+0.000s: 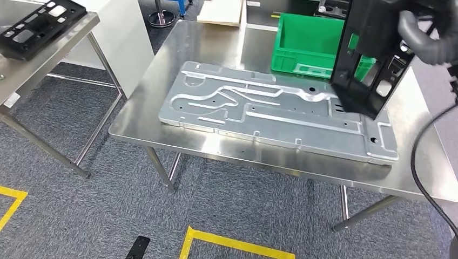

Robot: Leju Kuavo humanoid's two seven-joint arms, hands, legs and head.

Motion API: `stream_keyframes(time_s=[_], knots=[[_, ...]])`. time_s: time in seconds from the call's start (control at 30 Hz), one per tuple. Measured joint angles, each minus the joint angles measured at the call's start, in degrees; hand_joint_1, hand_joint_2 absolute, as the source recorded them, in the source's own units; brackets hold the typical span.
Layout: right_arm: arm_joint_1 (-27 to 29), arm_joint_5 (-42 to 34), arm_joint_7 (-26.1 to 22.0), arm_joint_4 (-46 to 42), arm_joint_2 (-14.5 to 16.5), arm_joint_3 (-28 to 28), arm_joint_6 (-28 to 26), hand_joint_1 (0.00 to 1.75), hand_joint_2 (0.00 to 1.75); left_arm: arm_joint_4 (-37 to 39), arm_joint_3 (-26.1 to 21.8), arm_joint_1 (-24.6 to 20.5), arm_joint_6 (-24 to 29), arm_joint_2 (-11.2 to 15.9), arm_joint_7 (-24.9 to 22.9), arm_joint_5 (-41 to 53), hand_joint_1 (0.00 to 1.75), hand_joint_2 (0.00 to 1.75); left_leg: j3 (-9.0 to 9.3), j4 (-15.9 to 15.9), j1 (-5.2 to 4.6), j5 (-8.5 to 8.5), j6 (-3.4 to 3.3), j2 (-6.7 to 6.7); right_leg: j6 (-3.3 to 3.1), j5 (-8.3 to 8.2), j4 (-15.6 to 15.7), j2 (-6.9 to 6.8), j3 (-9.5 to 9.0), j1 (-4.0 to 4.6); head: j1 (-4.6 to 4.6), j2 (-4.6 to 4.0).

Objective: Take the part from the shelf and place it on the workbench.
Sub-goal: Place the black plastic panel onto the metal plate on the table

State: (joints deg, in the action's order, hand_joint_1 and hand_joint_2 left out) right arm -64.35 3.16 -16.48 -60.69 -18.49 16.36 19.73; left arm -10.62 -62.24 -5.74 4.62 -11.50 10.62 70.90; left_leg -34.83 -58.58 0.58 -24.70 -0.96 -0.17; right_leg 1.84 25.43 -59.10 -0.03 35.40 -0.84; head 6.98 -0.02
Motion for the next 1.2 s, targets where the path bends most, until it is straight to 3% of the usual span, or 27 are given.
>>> stream_keyframes(time_s=[0.07, 0.13, 0.17, 0.2, 0.23, 0.3, 0.37, 0.43, 0.53, 0.67, 0.7, 0.73, 0.83, 0.9, 0.97, 1.03, 1.1, 1.17, 1.2], knots=[[-2.8, 4.0, -1.8, 4.3, 0.1, 2.7, -2.9, 1.75, 1.75, 0.0, 0.0, -0.1, -0.3, 0.0, 0.1, 0.0, 0.0, 1.75, 0.14, 0.5, 0.16, 0.31, -0.57, -0.11, 0.37, 2.48, -4.2, 0.0, 1.91, -0.1, -0.01, 0.0], [-4.6, 10.7, -3.4, 8.4, 0.5, 6.1, -8.2, 1.75, 1.75, 0.0, 0.0, -0.2, -0.6, 0.0, 0.4, 0.1, 0.0, 1.75, 0.18, 0.5, 0.09, 0.31, -0.78, -0.21, 0.61, 5.56, -11.6, 0.03, 5.63, -0.06, -0.01, 0.0], [-5.0, 15.0, -3.7, 10.5, 0.8, 8.3, -11.6, 1.75, 1.75, 0.0, 0.0, -0.3, -0.6, 0.0, 0.6, 0.2, 0.0, 1.75, 0.24, 0.5, 0.06, 0.26, -0.81, -0.24, 0.66, 6.13, -14.3, 0.03, 7.14, -0.06, -0.01, 0.0], [-5.2, 19.4, -3.6, 12.6, 1.2, 10.4, -15.0, 1.75, 1.75, 0.0, 0.0, -0.3, -0.7, 0.0, 0.7, 0.3, 0.0, 1.75, 0.32, 0.5, 0.04, 0.19, -0.82, -0.26, 0.62, 5.6, -15.0, 0.03, 7.78, -0.06, -0.01, 0.0], [-5.3, 23.9, -3.2, 14.7, 1.6, 12.7, -18.4, 1.75, 1.75, 0.0, 0.0, -0.4, -0.7, 0.0, 0.9, 0.5, 0.0, 1.75, 0.43, 0.4, 0.02, 0.11, -0.79, -0.3, 0.46, 3.99, -13.4, 0.03, 7.27, -0.04, -0.01, 0.0], [-5.4, 32.0, -1.4, 18.9, 2.8, 17.0, -24.2, 1.75, 1.75, 0.0, 0.2, -0.6, -0.7, -0.1, 0.9, 0.8, 0.0, 1.75, 0.59, 0.3, -0.05, -0.11, -0.58, -0.4, -0.2, -0.17, -5.7, 0.04, 3.88, 0.13, -0.01, 0.0], [-5.4, 38.7, 0.9, 23.4, 4.5, 21.0, -28.9, 1.75, 1.75, 0.0, 0.4, -0.8, -0.7, -0.1, 0.9, 1.0, 0.0, 1.75, 0.53, 0.2, -0.2, -0.25, -0.19, -0.47, -0.81, -2.15, 0.0, 0.07, 1.31, 0.51, -0.01, 0.0], [-5.2, 43.4, 3.3, 27.5, 6.1, 24.4, -31.8, 1.75, 1.75, 0.0, 0.6, -1.0, -0.7, -0.2, 0.9, 1.1, 0.0, 1.75, 0.48, 0.4, -0.24, -0.26, 0.33, -0.46, -1.1, -2.11, 1.0, 0.14, 1.0, 0.79, -0.01, 0.0], [-4.6, 49.7, 7.5, 32.4, 8.6, 28.7, -34.1, 1.75, 1.75, 0.0, 0.9, -1.1, -0.6, -0.1, 0.8, 1.0, 0.0, 1.75, -0.16, -1.2, -0.26, -1.61, 1.29, -0.33, -1.8, -2.27, 1.7, 0.07, 0.52, 0.23, 0.02, 0.0], [-3.2, 54.1, 11.2, 37.2, 11.9, 32.5, -34.6, 1.75, 1.75, 0.0, 0.9, -0.8, -0.2, 0.0, 0.6, 0.5, 0.0, 1.75, -6.74, -14.5, 0.08, -7.19, 2.15, -0.2, -2.44, -2.11, 1.9, 0.05, 0.23, 0.09, 0.05, 0.0], [-2.6, 54.5, 11.6, 38.0, 12.6, 33.3, -34.6, 1.75, 1.75, 0.0, 0.9, -0.7, -0.1, 0.0, 0.6, 0.4, 0.0, 1.75, -7.65, -15.9, 0.16, -7.03, 2.29, -0.19, -2.45, -2.03, 1.8, 0.13, 0.19, 0.08, 0.04, 0.0], [-2.1, 54.8, 11.8, 38.8, 13.3, 34.0, -34.4, 1.75, 1.75, 0.0, 0.9, -0.6, 0.0, 0.1, 0.5, 0.3, 0.0, 1.75, -7.48, -15.0, 0.23, -5.73, 2.37, -0.18, -2.4, -1.91, 1.7, 0.22, 0.14, 0.06, 0.04, 0.0], [-1.4, 55.1, 12.3, 40.5, 14.6, 35.2, -33.8, 1.75, 1.75, 0.0, 0.8, -0.5, 0.4, 0.3, 0.4, -0.1, 0.0, 1.75, -3.0, -4.2, 0.33, -0.13, 2.25, -0.1, -1.82, -1.3, 1.0, 0.37, 0.16, 0.08, 0.04, 0.0], [-1.4, 55.4, 12.5, 41.4, 15.2, 35.7, -33.1, 0.87, 0.87, 0.0, 0.8, -0.4, 0.5, 0.4, 0.4, -0.3, 0.0, 1.75, -1.39, -0.5, 0.21, 0.68, 1.73, -0.13, -1.35, -1.13, 0.7, 0.36, 0.4, 0.34, 0.02, 0.0], [-1.2, 55.7, 12.5, 42.1, 15.9, 36.1, -32.4, 0.0, 0.0, 0.0, 0.8, -0.1, 0.6, 0.4, 0.3, -0.3, 0.0, 1.75, -1.27, -0.3, 0.07, 0.63, 1.01, -0.18, -0.89, -1.2, 0.8, 0.36, 0.43, 0.4, 0.0, 0.0], [-1.1, 55.9, 12.6, 42.6, 16.3, 36.5, -32.0, 0.0, 0.0, 0.0, 0.7, 0.0, 0.7, 0.4, 0.3, -0.2, 0.0, 1.75, -0.97, 0.1, 0.15, 0.84, 0.28, -0.14, -0.39, -0.28, -0.2, 0.32, 0.72, 0.2, 0.0, 0.0], [-1.0, 56.2, 12.8, 43.1, 16.7, 36.8, -31.6, 0.0, 0.0, 0.0, 0.7, 0.0, 0.6, 0.4, 0.2, -0.1, 0.0, 1.75, -0.72, 0.4, 0.25, 0.95, -0.31, -0.12, -0.01, 2.9, -5.6, 0.26, 3.1, 0.08, -0.01, 0.0], [-0.7, 56.7, 13.1, 43.7, 17.1, 37.1, -31.1, 0.0, 0.0, 0.0, 0.7, 0.0, 0.7, 0.4, 0.2, -0.3, 0.0, 0.87, -0.69, 0.4, 0.15, 0.91, -0.56, -0.17, 0.17, 6.05, -13.3, 0.25, 6.77, 0.09, -0.01, 0.0], [-0.5, 57.0, 13.3, 44.0, 17.3, 37.2, -30.9, 0.0, 0.0, 0.0, 0.7, 0.0, 1.0, 0.4, 0.3, -0.5, 0.0, 0.44, -0.67, 0.4, 0.09, 0.9, -0.58, -0.22, 0.14, 6.29, -15.2, 0.24, 7.81, 0.1, -0.01, 0.0]])
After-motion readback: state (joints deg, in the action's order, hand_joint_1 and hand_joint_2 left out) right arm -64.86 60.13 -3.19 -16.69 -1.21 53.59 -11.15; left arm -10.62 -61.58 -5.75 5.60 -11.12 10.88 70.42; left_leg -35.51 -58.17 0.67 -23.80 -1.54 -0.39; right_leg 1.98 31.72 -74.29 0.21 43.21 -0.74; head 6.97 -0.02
